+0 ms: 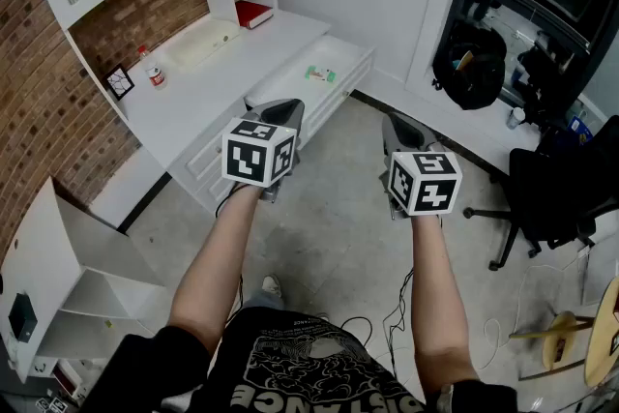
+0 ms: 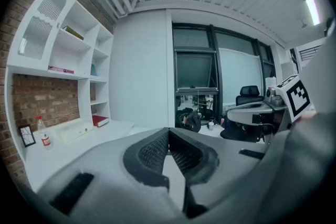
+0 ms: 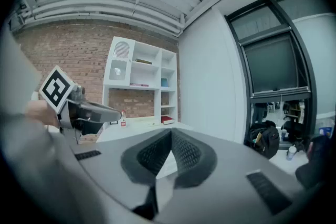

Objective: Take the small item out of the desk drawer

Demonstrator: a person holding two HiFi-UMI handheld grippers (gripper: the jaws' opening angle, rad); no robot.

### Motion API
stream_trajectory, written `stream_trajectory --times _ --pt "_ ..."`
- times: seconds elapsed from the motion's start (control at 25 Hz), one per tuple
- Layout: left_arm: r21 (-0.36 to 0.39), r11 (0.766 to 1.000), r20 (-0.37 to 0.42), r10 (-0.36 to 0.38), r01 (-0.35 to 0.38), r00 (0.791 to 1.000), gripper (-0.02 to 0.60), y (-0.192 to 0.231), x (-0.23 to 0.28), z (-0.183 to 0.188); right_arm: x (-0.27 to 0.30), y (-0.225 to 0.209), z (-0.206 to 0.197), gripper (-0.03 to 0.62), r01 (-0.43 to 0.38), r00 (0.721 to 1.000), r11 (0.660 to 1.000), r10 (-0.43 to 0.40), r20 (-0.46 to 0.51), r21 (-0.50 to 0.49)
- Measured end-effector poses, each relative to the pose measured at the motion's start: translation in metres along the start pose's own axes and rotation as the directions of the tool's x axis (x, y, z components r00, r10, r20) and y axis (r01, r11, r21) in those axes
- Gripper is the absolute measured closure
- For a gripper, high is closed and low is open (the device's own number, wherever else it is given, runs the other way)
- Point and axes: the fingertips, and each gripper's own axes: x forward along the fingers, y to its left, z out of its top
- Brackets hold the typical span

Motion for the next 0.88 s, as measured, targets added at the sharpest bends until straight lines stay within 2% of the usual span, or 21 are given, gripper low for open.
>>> stream_trajectory --times 0.36,0.56,0.88 --pt "0.037 0.999 -0.022 0.007 -0.006 1.000 0.577 0.006 0.006 -0.004 0.006 0.003 -0.001 0.588 -0.004 1.000 1.000 0.004 -0.002 -0.010" --pt "0.027 1.000 -0.024 0.002 -0.001 1.000 0.577 0.015 0.017 -0.009 0.019 0.001 -0.008 0.552 0.000 1.000 1.000 0.000 -0.027 -0.016" --pt "0.009 1.000 -0.032 -0.001 0.002 1.000 0.577 0.057 0.055 -0.017 0.070 -0.006 -0.010 0.495 -0.004 0.999 1.000 0.003 -0.042 -0.016"
